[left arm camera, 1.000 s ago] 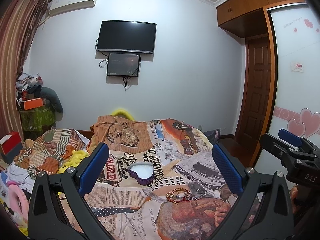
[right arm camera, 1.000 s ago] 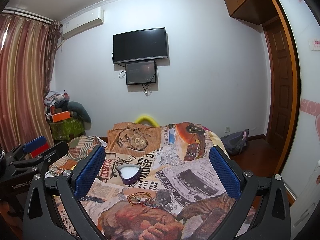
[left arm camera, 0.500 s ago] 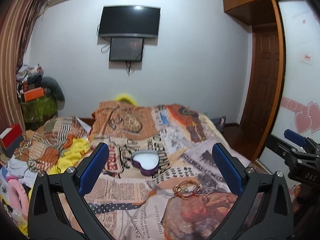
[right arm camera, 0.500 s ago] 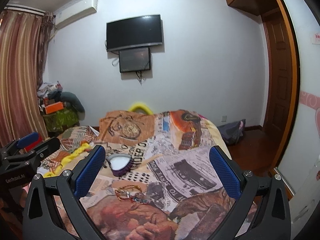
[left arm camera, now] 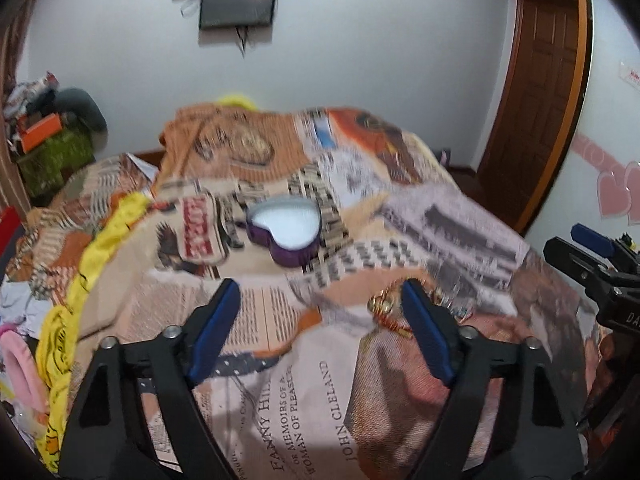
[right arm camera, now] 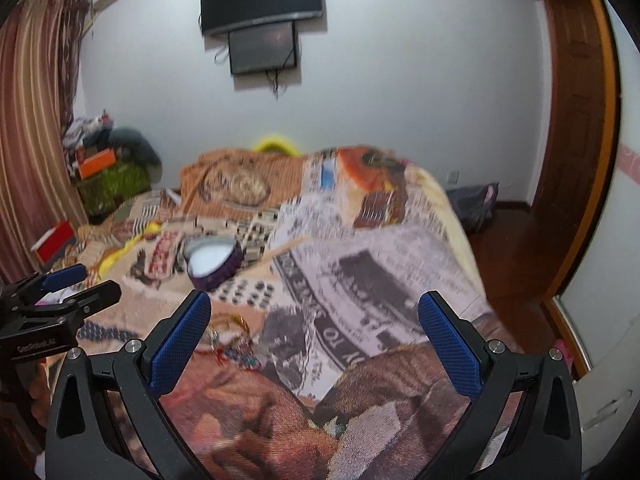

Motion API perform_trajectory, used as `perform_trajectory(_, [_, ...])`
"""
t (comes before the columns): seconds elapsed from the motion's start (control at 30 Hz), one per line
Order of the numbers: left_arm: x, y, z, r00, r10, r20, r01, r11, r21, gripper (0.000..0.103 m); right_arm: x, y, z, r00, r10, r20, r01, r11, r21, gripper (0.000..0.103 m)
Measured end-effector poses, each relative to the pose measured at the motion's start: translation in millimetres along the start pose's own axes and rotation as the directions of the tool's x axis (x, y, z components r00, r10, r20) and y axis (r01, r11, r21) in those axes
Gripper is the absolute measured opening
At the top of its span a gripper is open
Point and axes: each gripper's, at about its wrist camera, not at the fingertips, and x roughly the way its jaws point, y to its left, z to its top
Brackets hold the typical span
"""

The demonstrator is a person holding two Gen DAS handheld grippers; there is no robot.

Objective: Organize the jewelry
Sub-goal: 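Move the left tool toward the jewelry pile while the right tool approaches it too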

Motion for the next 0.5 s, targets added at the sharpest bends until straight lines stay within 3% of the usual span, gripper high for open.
perform_trajectory(0.23, [41, 4, -5, 0.983, -0.130, -0.127, 0.120, 0.990, -0.079, 0.048, 25, -2, -8, 0.994, 0.048, -0.095, -0.052, 0.998, -0.036, 0.094])
perform_trajectory(0.5, [59, -15, -11, 0.958, -0.205, -0.202, 0.193, 0.978, -0.075, 0.029, 49, 2, -19, 0.969, 0.148, -0.200, -0.160, 0.986, -0.046, 0.068])
